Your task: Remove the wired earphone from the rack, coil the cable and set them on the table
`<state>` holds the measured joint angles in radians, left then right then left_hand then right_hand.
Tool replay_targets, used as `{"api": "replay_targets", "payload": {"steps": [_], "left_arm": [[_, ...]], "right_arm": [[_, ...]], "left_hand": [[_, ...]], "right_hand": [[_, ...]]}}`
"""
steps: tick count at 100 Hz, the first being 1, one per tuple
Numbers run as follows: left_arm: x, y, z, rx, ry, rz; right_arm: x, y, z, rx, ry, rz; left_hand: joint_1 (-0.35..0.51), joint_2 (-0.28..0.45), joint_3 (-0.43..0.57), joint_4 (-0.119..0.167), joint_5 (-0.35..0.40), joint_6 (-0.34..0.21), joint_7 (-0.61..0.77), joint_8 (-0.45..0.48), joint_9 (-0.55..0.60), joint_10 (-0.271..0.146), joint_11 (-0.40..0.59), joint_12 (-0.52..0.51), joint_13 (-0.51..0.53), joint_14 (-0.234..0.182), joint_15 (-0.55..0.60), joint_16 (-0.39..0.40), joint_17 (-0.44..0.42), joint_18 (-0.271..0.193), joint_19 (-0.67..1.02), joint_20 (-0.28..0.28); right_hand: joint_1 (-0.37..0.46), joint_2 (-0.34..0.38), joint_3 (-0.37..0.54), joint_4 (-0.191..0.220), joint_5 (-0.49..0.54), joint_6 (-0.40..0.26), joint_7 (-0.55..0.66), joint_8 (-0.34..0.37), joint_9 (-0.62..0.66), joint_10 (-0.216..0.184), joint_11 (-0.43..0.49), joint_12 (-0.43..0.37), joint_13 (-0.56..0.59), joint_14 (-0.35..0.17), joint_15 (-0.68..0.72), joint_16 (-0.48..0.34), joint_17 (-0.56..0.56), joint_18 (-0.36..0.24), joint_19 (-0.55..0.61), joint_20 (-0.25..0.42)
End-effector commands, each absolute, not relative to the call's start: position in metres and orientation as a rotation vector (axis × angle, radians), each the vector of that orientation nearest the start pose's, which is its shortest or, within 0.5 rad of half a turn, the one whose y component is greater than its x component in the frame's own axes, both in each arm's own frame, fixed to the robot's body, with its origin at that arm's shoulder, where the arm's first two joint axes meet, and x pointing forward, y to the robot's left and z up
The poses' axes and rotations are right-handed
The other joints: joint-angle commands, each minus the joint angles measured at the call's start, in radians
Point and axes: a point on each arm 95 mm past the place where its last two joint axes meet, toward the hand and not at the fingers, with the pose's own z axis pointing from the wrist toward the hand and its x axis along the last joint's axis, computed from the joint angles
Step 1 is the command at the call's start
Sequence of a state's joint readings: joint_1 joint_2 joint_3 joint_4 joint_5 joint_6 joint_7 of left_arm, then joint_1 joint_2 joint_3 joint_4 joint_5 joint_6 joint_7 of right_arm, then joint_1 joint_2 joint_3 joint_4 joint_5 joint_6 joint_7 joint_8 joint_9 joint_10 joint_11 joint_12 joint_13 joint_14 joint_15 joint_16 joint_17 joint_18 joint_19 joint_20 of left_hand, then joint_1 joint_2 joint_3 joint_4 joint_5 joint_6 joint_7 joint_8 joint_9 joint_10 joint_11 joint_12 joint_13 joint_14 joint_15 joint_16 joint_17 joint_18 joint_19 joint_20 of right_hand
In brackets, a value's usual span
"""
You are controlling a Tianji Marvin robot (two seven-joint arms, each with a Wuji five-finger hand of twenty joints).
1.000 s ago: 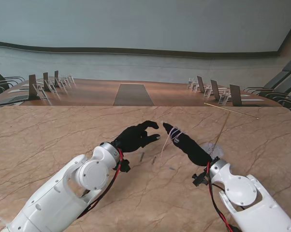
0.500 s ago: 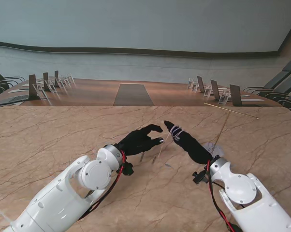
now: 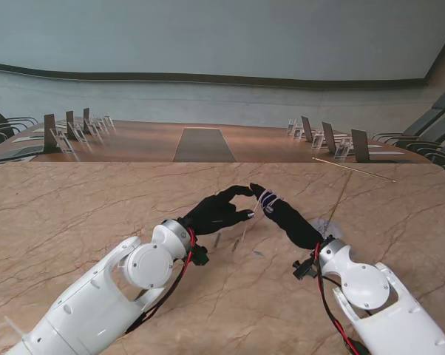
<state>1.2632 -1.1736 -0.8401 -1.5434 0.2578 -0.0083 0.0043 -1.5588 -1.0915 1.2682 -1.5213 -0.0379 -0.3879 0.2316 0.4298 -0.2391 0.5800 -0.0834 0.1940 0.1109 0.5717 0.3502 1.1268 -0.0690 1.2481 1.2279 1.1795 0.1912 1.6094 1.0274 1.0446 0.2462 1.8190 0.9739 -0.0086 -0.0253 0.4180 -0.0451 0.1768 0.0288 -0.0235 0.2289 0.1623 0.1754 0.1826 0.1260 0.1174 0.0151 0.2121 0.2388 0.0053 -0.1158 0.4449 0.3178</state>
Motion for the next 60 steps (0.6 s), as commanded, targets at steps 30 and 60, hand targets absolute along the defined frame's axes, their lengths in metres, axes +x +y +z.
{"api": "replay_targets", "payload": {"steps": [30, 60], "left_arm": [[0.425, -0.157, -0.287, -1.756, 1.360, -2.199], [0.425, -0.164, -0.285, -1.871, 1.266, -2.250]], "right_arm": [[0.400, 0.004, -0.319, -1.756, -1.136, -2.222], [0.408, 0.008, -0.316, -1.749, -1.118, -2.224]], "left_hand": [[-0.027, -0.059, 0.070, -0.036, -0.026, 0.037, 0.073, 0.034, 0.029, -0.042, 0.070, 0.008, 0.000, 0.061, 0.088, 0.011, 0.059, -0.034, 0.275, 0.006], [-0.007, -0.067, 0.076, -0.031, -0.032, 0.022, 0.079, 0.045, 0.026, -0.046, 0.067, 0.008, -0.001, 0.064, 0.085, 0.010, 0.058, -0.030, 0.275, -0.002]], "right_hand": [[-0.002, -0.018, 0.012, -0.025, -0.022, -0.098, -0.019, -0.001, 0.001, 0.027, 0.008, 0.011, -0.004, 0.040, 0.016, 0.006, 0.014, 0.056, 0.059, -0.003], [-0.001, -0.018, 0.012, -0.026, -0.021, -0.098, -0.018, -0.010, 0.001, 0.028, 0.010, 0.012, -0.003, 0.042, 0.017, 0.006, 0.013, 0.056, 0.063, -0.006]]}}
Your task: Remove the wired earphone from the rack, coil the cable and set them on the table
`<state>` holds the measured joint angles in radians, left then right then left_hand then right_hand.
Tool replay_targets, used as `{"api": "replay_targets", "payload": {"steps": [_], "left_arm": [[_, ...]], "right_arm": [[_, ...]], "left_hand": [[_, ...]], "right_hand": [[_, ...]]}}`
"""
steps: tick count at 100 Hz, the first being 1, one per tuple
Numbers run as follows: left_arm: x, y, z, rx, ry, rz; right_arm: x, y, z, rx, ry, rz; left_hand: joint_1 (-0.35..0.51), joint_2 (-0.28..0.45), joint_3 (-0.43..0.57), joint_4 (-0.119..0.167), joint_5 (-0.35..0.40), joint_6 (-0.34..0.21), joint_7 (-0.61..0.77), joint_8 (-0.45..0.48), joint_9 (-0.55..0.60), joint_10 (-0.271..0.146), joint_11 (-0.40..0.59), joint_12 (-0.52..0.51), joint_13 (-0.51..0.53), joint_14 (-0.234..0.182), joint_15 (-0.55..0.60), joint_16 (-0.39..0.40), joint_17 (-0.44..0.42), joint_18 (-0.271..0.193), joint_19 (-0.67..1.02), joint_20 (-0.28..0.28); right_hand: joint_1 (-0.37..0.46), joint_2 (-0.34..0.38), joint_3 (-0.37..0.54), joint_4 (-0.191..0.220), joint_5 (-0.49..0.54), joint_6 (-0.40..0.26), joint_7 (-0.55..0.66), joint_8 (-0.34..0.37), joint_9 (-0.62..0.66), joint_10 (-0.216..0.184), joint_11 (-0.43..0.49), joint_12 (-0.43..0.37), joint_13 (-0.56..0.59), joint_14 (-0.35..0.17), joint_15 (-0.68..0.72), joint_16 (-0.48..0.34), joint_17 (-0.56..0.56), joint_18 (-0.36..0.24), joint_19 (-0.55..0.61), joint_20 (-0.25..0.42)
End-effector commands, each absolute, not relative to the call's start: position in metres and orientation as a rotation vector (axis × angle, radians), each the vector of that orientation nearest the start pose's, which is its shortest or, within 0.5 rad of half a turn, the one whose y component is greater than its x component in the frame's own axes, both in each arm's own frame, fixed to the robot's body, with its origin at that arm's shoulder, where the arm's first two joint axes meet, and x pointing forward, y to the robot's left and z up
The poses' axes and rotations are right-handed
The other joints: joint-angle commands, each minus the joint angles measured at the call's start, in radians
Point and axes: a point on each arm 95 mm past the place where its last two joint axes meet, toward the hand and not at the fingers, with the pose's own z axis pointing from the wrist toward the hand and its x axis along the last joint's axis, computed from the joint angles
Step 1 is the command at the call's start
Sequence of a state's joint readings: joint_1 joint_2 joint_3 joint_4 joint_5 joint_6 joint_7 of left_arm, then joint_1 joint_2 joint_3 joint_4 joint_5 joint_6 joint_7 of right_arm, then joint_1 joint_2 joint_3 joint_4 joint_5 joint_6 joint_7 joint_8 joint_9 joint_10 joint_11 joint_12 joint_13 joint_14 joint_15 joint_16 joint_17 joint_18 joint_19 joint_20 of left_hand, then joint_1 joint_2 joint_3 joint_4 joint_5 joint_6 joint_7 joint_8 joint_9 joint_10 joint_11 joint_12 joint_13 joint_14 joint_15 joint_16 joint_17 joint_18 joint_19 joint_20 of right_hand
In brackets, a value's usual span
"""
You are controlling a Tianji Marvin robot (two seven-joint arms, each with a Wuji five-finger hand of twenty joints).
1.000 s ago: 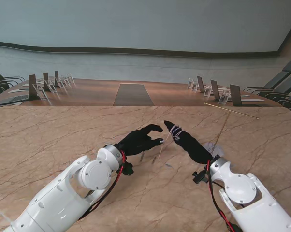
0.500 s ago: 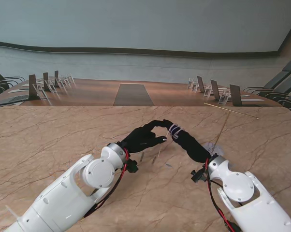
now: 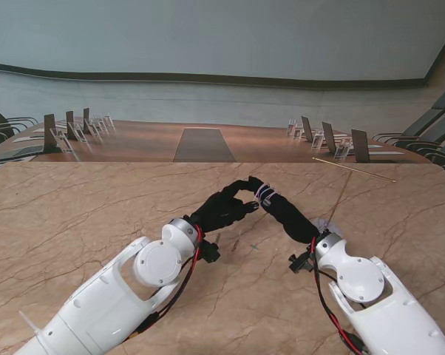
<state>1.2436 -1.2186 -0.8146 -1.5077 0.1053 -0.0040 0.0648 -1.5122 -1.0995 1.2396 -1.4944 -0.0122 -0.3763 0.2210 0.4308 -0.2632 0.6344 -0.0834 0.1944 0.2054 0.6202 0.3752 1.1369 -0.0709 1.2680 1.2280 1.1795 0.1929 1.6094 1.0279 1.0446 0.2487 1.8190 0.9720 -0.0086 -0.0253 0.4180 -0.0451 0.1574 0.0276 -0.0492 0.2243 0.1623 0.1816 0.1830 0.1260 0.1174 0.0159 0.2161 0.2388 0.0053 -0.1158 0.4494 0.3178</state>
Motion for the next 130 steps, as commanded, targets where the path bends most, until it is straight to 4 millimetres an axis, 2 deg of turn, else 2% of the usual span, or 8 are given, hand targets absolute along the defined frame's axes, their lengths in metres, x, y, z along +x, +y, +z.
{"api": "replay_targets", "payload": {"steps": [1, 11, 24, 48, 77, 95, 105, 130], "left_arm": [[0.426, -0.164, -0.285, -1.876, 1.264, -2.252], [0.426, -0.168, -0.285, -1.931, 1.240, -2.272], [0.427, -0.171, -0.286, -1.964, 1.241, -2.283], [0.428, -0.177, -0.283, -1.982, 1.269, -2.287], [0.429, -0.181, -0.280, -1.968, 1.296, -2.300], [0.429, -0.182, -0.279, -1.973, 1.279, -2.311], [0.428, -0.184, -0.278, -2.013, 1.255, -2.325], [0.428, -0.189, -0.278, -2.034, 1.244, -2.321]], "right_arm": [[0.408, 0.008, -0.316, -1.749, -1.117, -2.224], [0.409, 0.010, -0.314, -1.742, -1.113, -2.224], [0.410, 0.011, -0.311, -1.735, -1.107, -2.226], [0.413, 0.012, -0.309, -1.725, -1.099, -2.225], [0.417, 0.015, -0.304, -1.701, -1.098, -2.231], [0.419, 0.017, -0.301, -1.686, -1.099, -2.233], [0.419, 0.020, -0.300, -1.679, -1.093, -2.230], [0.419, 0.026, -0.300, -1.674, -1.084, -2.219]], "left_hand": [[-0.007, -0.043, 0.022, -0.031, -0.032, -0.078, 0.030, 0.020, 0.016, -0.043, 0.047, 0.008, -0.003, 0.063, 0.084, 0.009, 0.058, -0.032, 0.275, -0.001], [-0.007, -0.045, 0.026, -0.031, -0.022, -0.110, 0.026, 0.019, 0.015, -0.039, 0.045, 0.007, -0.007, 0.071, 0.081, 0.011, 0.057, -0.027, 0.275, -0.007], [-0.001, -0.048, 0.031, -0.031, 0.052, -0.269, 0.037, 0.029, 0.026, -0.028, 0.047, 0.008, -0.006, 0.084, 0.080, 0.014, 0.056, -0.012, 0.275, -0.006], [0.013, -0.069, 0.050, -0.029, 0.105, -0.234, 0.056, 0.068, 0.032, -0.030, 0.047, 0.014, -0.004, 0.089, 0.080, 0.016, 0.054, 0.000, 0.275, -0.006], [0.047, -0.082, 0.080, -0.036, 0.221, -0.257, 0.241, 0.264, 0.036, -0.038, 0.048, 0.028, -0.018, 0.097, 0.068, 0.025, 0.052, 0.014, 0.275, -0.044], [0.073, -0.098, 0.080, -0.058, 0.219, -0.273, 0.242, 0.266, 0.029, -0.037, 0.043, 0.030, -0.032, 0.102, 0.056, 0.028, 0.041, 0.018, 0.275, -0.053], [0.070, -0.101, 0.104, -0.024, 0.189, -0.287, 0.124, 0.204, 0.020, -0.037, 0.031, 0.028, -0.037, 0.101, 0.046, 0.033, 0.028, 0.010, 0.275, -0.064], [0.107, -0.155, 0.126, -0.022, 0.158, -0.199, 0.087, 0.169, 0.006, -0.045, 0.018, 0.016, -0.053, 0.101, 0.025, 0.034, 0.000, -0.001, 0.275, -0.084]], "right_hand": [[-0.001, -0.017, 0.012, -0.026, -0.002, -0.096, 0.008, -0.006, 0.001, 0.022, 0.010, 0.012, -0.003, 0.041, 0.014, 0.006, 0.013, 0.056, 0.058, -0.006], [-0.002, -0.016, 0.011, -0.026, -0.001, -0.096, 0.009, -0.008, 0.002, 0.023, 0.012, 0.013, -0.001, 0.043, 0.014, 0.006, 0.013, 0.056, 0.060, -0.007], [-0.001, -0.017, 0.011, -0.026, -0.001, -0.093, 0.010, -0.010, 0.002, 0.023, 0.014, 0.014, 0.000, 0.042, 0.015, 0.006, 0.013, 0.057, 0.061, -0.009], [0.000, -0.017, 0.011, -0.026, -0.001, -0.091, 0.013, -0.010, 0.001, 0.024, 0.016, 0.015, -0.001, 0.043, 0.014, 0.006, 0.013, 0.057, 0.063, -0.011], [0.002, -0.017, 0.011, -0.026, -0.002, -0.089, 0.016, -0.006, 0.001, 0.024, 0.016, 0.015, -0.001, 0.042, 0.015, 0.006, 0.013, 0.057, 0.065, -0.014], [0.003, -0.016, 0.011, -0.025, -0.002, -0.088, 0.018, -0.002, 0.000, 0.023, 0.017, 0.016, -0.001, 0.042, 0.015, 0.005, 0.013, 0.056, 0.066, -0.015], [0.003, -0.017, 0.010, -0.026, -0.003, -0.089, 0.019, 0.001, 0.001, 0.022, 0.017, 0.015, -0.001, 0.042, 0.015, 0.005, 0.013, 0.055, 0.067, -0.016], [0.005, -0.017, 0.010, -0.025, -0.003, -0.088, 0.020, 0.008, 0.000, 0.021, 0.015, 0.015, -0.003, 0.040, 0.014, 0.005, 0.011, 0.055, 0.068, -0.018]]}}
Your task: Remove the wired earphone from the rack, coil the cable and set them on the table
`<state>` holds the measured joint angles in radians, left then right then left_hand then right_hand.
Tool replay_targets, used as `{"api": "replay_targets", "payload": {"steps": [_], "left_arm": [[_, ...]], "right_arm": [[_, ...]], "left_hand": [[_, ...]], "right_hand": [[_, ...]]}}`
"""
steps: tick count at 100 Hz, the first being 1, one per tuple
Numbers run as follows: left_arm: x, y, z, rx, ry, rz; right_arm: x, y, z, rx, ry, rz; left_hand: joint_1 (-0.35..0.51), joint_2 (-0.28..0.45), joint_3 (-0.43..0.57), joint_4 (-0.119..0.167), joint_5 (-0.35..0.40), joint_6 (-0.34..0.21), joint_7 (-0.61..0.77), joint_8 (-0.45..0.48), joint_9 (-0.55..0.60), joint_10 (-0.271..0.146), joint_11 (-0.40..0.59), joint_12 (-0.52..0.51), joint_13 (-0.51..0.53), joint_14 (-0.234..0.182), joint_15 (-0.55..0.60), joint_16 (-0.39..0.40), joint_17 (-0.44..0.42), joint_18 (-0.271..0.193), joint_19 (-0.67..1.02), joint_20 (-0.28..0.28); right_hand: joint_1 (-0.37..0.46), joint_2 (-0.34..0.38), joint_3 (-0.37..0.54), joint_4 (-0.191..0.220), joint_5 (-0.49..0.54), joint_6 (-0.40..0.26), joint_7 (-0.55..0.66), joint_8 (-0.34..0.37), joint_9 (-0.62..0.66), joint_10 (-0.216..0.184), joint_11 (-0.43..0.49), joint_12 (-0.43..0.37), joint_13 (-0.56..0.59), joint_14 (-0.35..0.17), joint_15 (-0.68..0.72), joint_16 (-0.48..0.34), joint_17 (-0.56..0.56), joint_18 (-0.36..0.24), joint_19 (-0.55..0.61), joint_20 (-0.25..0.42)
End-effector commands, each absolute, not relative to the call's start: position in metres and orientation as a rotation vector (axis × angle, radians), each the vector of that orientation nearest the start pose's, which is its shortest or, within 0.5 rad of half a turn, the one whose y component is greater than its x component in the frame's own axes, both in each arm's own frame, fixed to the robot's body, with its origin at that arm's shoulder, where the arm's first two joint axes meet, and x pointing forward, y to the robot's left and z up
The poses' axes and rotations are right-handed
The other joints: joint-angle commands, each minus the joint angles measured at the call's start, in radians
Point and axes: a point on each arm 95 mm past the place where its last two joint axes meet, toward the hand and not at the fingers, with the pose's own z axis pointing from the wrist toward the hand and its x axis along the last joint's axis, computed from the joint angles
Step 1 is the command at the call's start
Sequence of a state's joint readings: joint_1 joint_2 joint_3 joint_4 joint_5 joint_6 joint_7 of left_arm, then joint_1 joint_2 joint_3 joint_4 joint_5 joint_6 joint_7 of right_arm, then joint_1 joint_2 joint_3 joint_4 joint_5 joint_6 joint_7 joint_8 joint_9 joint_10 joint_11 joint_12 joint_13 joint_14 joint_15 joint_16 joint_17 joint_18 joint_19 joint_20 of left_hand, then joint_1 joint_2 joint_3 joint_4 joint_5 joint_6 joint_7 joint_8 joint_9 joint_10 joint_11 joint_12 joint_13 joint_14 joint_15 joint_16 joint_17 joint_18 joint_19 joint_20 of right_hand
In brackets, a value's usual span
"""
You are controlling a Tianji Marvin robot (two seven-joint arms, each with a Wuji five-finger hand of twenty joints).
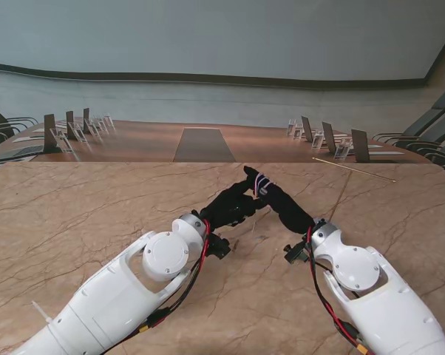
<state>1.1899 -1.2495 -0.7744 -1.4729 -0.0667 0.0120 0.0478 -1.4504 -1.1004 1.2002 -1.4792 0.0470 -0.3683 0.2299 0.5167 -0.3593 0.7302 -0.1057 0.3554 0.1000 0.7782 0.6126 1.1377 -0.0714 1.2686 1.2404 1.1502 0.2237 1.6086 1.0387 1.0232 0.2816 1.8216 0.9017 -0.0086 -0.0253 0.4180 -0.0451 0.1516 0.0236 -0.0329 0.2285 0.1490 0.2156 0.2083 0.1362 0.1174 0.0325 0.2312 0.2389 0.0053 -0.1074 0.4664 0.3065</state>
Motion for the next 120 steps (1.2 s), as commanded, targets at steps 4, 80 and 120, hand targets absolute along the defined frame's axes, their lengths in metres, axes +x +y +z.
{"api": "replay_targets", "payload": {"steps": [4, 80, 120], "left_arm": [[0.429, -0.189, -0.278, -2.027, 1.248, -2.318], [0.449, -0.198, -0.272, -1.868, 1.193, -2.279], [0.451, -0.185, -0.274, -1.808, 1.173, -2.185]], "right_arm": [[0.419, 0.027, -0.300, -1.673, -1.084, -2.216], [0.406, 0.039, -0.300, -1.640, -1.081, -2.192], [0.396, 0.034, -0.306, -1.658, -1.100, -2.193]], "left_hand": [[0.033, -0.067, 0.037, 0.002, -0.001, -0.089, -0.071, -0.071, 0.004, -0.043, 0.017, 0.002, -0.024, 0.070, 0.026, 0.024, 0.020, -0.034, 0.272, -0.015], [0.390, -0.256, 0.093, -0.015, 0.457, -0.259, 0.190, -0.083, -0.048, 0.064, 0.050, 0.060, -0.114, 0.016, -0.025, 0.043, -0.121, -0.080, 0.196, -0.010], [0.420, -0.213, 0.167, -0.040, 0.362, -0.145, 0.266, 0.175, -0.168, 0.029, 0.110, 0.163, -0.219, -0.033, -0.021, 0.112, -0.230, -0.088, 0.101, 0.166]], "right_hand": [[0.005, -0.017, 0.009, -0.025, 0.002, -0.084, 0.004, 0.005, 0.013, -0.014, -0.011, 0.004, -0.004, 0.023, -0.001, 0.004, 0.009, 0.046, 0.051, -0.007], [0.013, -0.013, 0.004, -0.026, -0.002, -0.078, 0.011, 0.076, 0.001, -0.050, -0.105, -0.040, -0.021, -0.015, -0.091, -0.030, -0.029, 0.006, 0.026, -0.015], [0.014, -0.011, 0.002, -0.025, -0.016, -0.058, 0.023, 0.247, 0.004, -0.063, -0.140, -0.052, -0.021, -0.028, -0.131, -0.020, -0.033, -0.006, 0.002, 0.005]]}}
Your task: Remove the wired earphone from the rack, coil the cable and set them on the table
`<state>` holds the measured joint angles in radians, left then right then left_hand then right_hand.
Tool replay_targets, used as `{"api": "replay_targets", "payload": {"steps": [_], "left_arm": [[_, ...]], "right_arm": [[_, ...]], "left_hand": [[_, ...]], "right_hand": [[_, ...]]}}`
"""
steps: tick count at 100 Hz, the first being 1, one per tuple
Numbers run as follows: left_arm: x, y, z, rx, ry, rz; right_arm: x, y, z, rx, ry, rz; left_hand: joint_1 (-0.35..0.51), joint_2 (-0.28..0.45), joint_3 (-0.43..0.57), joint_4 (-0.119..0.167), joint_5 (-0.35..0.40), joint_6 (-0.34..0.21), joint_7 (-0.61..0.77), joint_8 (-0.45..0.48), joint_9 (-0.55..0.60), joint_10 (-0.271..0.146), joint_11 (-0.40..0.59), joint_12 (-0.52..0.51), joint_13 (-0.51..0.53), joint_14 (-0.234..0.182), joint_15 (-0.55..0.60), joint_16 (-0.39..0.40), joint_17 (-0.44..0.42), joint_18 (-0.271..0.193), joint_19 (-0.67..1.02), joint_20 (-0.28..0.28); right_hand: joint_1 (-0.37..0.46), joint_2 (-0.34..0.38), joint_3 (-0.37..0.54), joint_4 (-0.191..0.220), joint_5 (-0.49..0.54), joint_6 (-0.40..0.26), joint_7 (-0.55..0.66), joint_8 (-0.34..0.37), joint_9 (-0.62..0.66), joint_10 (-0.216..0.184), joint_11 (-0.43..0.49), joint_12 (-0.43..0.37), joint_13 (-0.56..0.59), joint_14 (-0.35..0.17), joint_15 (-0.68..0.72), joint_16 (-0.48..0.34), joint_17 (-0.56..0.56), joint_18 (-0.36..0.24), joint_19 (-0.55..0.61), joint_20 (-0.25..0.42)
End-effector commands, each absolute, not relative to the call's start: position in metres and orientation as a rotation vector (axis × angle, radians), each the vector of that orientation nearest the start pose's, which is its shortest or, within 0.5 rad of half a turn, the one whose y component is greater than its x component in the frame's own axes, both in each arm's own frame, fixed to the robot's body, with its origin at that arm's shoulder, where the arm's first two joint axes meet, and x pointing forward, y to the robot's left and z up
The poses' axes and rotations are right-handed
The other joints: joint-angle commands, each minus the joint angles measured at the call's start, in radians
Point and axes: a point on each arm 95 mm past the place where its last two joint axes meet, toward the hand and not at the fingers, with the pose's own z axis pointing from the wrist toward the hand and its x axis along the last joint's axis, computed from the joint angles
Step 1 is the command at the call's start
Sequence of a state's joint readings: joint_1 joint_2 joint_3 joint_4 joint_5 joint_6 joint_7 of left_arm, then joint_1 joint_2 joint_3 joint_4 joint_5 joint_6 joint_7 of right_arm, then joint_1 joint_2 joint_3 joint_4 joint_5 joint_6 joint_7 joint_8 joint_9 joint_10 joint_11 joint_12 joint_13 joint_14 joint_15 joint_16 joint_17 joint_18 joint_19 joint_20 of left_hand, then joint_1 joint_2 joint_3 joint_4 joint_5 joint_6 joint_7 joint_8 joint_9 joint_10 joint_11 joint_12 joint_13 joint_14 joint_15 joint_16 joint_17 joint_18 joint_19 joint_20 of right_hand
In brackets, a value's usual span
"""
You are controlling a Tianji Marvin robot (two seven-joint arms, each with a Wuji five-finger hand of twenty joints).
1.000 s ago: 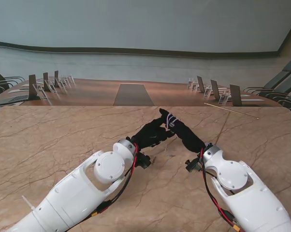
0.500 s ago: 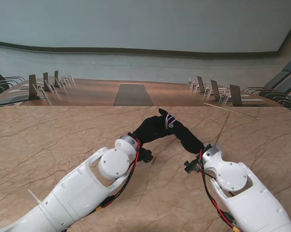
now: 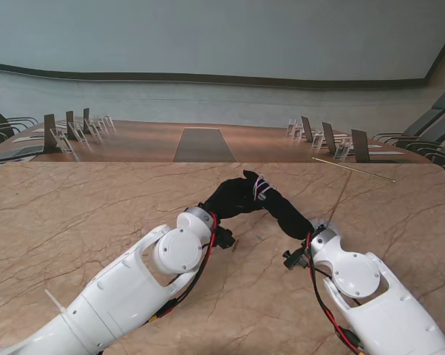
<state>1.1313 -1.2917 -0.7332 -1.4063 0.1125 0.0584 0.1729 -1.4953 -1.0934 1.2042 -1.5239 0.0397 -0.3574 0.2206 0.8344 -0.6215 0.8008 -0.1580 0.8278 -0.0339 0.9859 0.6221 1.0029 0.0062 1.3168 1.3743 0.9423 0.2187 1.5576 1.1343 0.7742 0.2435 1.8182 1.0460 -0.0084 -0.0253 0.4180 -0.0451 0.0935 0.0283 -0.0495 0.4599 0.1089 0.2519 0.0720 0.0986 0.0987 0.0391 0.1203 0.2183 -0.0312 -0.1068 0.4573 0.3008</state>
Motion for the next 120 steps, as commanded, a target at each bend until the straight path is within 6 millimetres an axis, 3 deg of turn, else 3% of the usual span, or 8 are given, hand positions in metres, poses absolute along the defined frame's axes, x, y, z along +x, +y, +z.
{"api": "replay_targets", "payload": {"steps": [1, 17, 28, 63, 94, 120], "left_arm": [[0.451, -0.185, -0.274, -1.807, 1.169, -2.184], [0.453, -0.175, -0.274, -1.779, 1.112, -2.173], [0.452, -0.169, -0.275, -1.771, 1.078, -2.168], [0.451, -0.164, -0.278, -1.797, 1.025, -2.173], [0.449, -0.176, -0.291, -1.843, 1.129, -2.123], [0.456, -0.175, -0.296, -1.811, 1.146, -2.094]], "right_arm": [[0.396, 0.034, -0.306, -1.659, -1.100, -2.193], [0.393, 0.027, -0.312, -1.691, -1.116, -2.198], [0.393, 0.023, -0.315, -1.712, -1.137, -2.201], [0.396, 0.017, -0.320, -1.746, -1.134, -2.219], [0.408, 0.032, -0.298, -1.629, -1.123, -2.252], [0.402, 0.038, -0.290, -1.593, -1.140, -2.235]], "left_hand": [[0.100, 0.047, 0.100, 0.013, -0.111, -0.011, 0.060, 0.172, -0.032, -0.048, 0.065, 0.030, -0.010, -0.028, 0.033, 0.017, 0.023, -0.048, 0.107, 0.021], [0.072, 0.046, 0.130, 0.008, -0.119, -0.010, 0.057, 0.240, -0.028, -0.078, 0.091, 0.027, 0.002, -0.038, 0.045, 0.006, 0.044, -0.056, 0.125, -0.003], [0.073, 0.068, 0.113, 0.004, -0.139, -0.010, 0.061, 0.266, -0.044, -0.096, 0.102, 0.035, -0.008, -0.041, 0.040, 0.007, 0.037, -0.057, 0.122, -0.008], [0.070, 0.060, 0.118, 0.007, -0.137, -0.009, 0.062, 0.272, -0.037, -0.098, 0.106, 0.036, -0.006, -0.040, 0.038, 0.008, 0.033, -0.057, 0.119, -0.007], [0.067, 0.048, 0.130, 0.007, -0.124, -0.015, 0.059, 0.256, -0.033, -0.096, 0.103, 0.031, -0.016, -0.032, 0.030, 0.004, 0.019, -0.052, 0.109, -0.006], [0.074, 0.054, 0.121, 0.005, -0.125, -0.017, 0.055, 0.257, -0.036, -0.092, 0.101, 0.030, -0.024, -0.029, 0.024, 0.005, 0.006, -0.050, 0.100, -0.002]], "right_hand": [[0.013, -0.011, 0.002, -0.025, 0.043, -0.062, 0.039, 0.016, 0.044, -0.100, -0.004, -0.014, -0.002, -0.034, -0.020, 0.001, 0.004, -0.007, 0.011, 0.011], [0.013, -0.012, 0.002, -0.025, 0.044, -0.051, 0.035, 0.022, 0.039, -0.110, -0.011, -0.018, -0.003, -0.054, -0.027, -0.002, 0.011, -0.021, 0.009, 0.013], [0.013, -0.011, 0.003, -0.024, 0.043, -0.026, 0.029, 0.033, 0.030, -0.139, -0.078, -0.052, -0.007, -0.085, -0.068, -0.033, 0.014, -0.049, -0.002, 0.009], [0.020, -0.018, 0.005, -0.024, 0.054, 0.016, 0.051, 0.041, 0.026, -0.159, -0.094, -0.073, -0.012, -0.102, -0.093, -0.037, -0.005, -0.068, 0.007, 0.011], [0.028, -0.023, 0.006, -0.023, 0.058, 0.027, 0.068, 0.038, 0.025, -0.165, -0.098, -0.083, -0.015, -0.106, -0.109, -0.035, -0.016, -0.072, 0.004, 0.007], [0.044, -0.029, 0.009, -0.021, 0.055, 0.042, 0.097, 0.036, 0.025, -0.154, -0.097, -0.086, -0.015, -0.095, -0.113, -0.030, -0.015, -0.066, 0.001, 0.004]]}}
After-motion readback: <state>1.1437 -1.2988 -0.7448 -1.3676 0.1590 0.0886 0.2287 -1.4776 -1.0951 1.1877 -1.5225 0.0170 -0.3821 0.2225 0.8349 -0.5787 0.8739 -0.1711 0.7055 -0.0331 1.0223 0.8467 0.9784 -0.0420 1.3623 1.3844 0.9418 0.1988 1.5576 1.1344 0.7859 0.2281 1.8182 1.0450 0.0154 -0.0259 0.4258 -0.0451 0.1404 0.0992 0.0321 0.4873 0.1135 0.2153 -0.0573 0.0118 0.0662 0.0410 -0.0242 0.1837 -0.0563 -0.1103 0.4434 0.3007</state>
